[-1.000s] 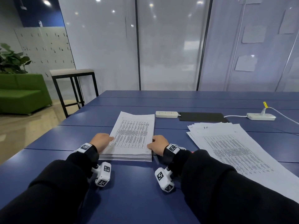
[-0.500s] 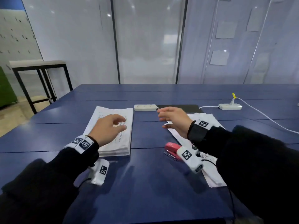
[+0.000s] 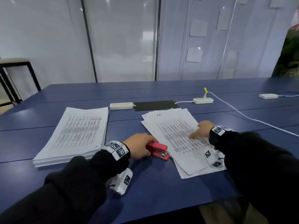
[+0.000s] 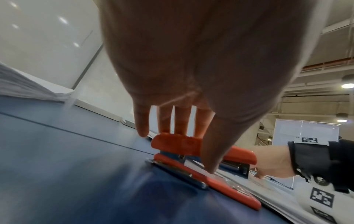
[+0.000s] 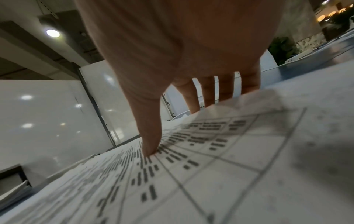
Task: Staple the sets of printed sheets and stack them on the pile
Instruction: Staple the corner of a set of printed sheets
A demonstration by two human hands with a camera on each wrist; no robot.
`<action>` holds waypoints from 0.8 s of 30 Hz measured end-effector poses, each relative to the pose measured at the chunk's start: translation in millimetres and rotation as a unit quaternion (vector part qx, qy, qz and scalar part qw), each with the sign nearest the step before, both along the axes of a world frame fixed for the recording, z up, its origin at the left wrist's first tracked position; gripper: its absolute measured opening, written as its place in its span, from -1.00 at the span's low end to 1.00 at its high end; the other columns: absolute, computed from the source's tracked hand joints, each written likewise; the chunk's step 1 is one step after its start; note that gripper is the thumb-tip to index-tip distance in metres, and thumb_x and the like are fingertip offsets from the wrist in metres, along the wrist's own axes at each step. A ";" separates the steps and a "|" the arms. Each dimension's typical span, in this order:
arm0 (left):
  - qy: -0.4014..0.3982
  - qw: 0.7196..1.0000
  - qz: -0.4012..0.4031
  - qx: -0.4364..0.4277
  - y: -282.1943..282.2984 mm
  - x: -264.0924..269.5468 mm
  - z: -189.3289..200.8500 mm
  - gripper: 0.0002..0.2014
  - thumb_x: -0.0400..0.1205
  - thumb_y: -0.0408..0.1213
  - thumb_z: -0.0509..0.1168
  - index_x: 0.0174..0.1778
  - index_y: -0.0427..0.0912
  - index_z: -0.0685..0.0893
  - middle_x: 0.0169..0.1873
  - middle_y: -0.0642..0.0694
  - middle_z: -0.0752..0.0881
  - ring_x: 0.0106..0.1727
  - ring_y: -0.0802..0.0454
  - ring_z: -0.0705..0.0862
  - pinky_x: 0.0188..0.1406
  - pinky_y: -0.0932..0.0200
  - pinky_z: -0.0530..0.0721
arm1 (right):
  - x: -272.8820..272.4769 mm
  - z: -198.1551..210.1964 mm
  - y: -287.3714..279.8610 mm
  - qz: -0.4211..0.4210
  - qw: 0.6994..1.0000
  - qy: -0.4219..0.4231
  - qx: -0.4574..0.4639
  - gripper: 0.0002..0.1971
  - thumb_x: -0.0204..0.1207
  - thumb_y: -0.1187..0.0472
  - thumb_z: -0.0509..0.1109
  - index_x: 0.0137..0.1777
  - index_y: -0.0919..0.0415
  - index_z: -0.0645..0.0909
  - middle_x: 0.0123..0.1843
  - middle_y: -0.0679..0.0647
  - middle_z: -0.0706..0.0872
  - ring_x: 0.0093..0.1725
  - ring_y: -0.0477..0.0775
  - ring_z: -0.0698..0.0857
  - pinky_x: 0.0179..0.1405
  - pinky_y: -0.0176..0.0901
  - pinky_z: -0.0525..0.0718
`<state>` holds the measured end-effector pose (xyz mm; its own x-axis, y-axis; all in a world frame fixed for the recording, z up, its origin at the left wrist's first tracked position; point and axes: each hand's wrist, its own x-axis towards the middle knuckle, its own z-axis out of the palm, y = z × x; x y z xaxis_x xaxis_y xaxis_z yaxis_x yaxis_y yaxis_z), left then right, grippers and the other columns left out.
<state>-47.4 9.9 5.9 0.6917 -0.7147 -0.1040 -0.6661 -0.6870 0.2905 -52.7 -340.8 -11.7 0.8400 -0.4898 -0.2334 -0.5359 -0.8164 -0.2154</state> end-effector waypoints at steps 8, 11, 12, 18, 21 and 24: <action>-0.066 0.991 0.005 0.120 39.4 -13.2 8.0 -0.69 0.57 -0.02 0.46 0.22 0.08 0.70 0.08 0.02 0.77 0.13 -0.09 0.72 0.09 0.05 0.71 | -1.5 13.6 10.0 -0.010 0.973 -0.205 0.102 -0.71 0.36 0.09 0.76 -0.11 0.10 0.70 -0.05 -0.01 0.76 0.00 0.10 0.68 -0.12 -0.17 0.53; -0.090 0.988 0.020 0.121 67.2 -17.9 18.0 -0.75 0.54 -0.03 0.41 0.13 0.10 0.70 -0.01 0.08 0.75 0.03 -0.02 0.69 0.05 0.08 0.71 | -7.8 30.5 12.5 0.022 0.946 -0.260 0.194 -0.80 0.30 0.17 0.79 -0.24 0.09 0.79 -0.21 0.03 0.84 -0.14 0.09 0.77 -0.05 -0.10 0.67; -0.098 0.988 0.028 0.113 77.4 -18.7 22.7 -0.77 0.54 -0.03 0.40 0.11 0.11 0.69 -0.08 0.12 0.73 -0.04 0.03 0.67 0.02 0.10 0.69 | -11.3 39.8 15.2 0.047 0.935 -0.274 0.219 -0.80 0.29 0.20 0.79 -0.25 0.13 0.80 -0.21 0.08 0.86 -0.18 0.09 0.77 0.00 0.00 0.71; -0.069 0.988 0.124 -0.059 131.6 -14.3 52.2 -0.77 0.48 -0.02 0.56 -0.02 0.09 0.71 -0.24 0.16 0.78 -0.17 0.14 0.75 -0.04 0.03 0.72 | -24.1 111.8 29.1 0.185 0.933 -0.167 0.258 -0.87 0.39 0.20 0.72 -0.16 0.24 0.88 -0.21 0.22 0.87 -0.29 0.07 0.78 -0.16 -0.14 0.76; -0.038 0.970 0.148 -0.189 144.2 -15.1 64.9 -0.83 0.54 -0.23 0.60 -0.08 0.03 0.73 -0.31 0.08 0.84 -0.23 0.10 0.80 -0.17 0.07 0.69 | -22.9 133.0 44.0 0.243 0.940 -0.091 0.222 -0.88 0.37 0.22 0.70 -0.18 0.24 0.87 -0.27 0.15 0.83 -0.34 0.00 0.73 -0.28 -0.24 0.69; 0.007 0.947 0.165 -0.275 147.7 -17.3 73.4 -0.86 0.60 -0.38 0.53 -0.06 -0.09 0.73 -0.27 -0.06 0.86 -0.29 -0.01 0.81 -0.17 -0.02 0.77 | -8.2 120.3 71.2 0.304 0.945 -0.028 0.118 -0.86 0.36 0.19 0.74 -0.13 0.05 0.85 -0.23 0.04 0.83 -0.25 -0.06 0.70 -0.17 -0.21 0.62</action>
<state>-64.7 157.5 79.3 0.8878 -0.4093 0.2103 -0.4352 -0.5983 0.6728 -60.9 -269.6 108.6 0.9640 0.1462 -0.2222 0.0337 -0.8958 -0.4433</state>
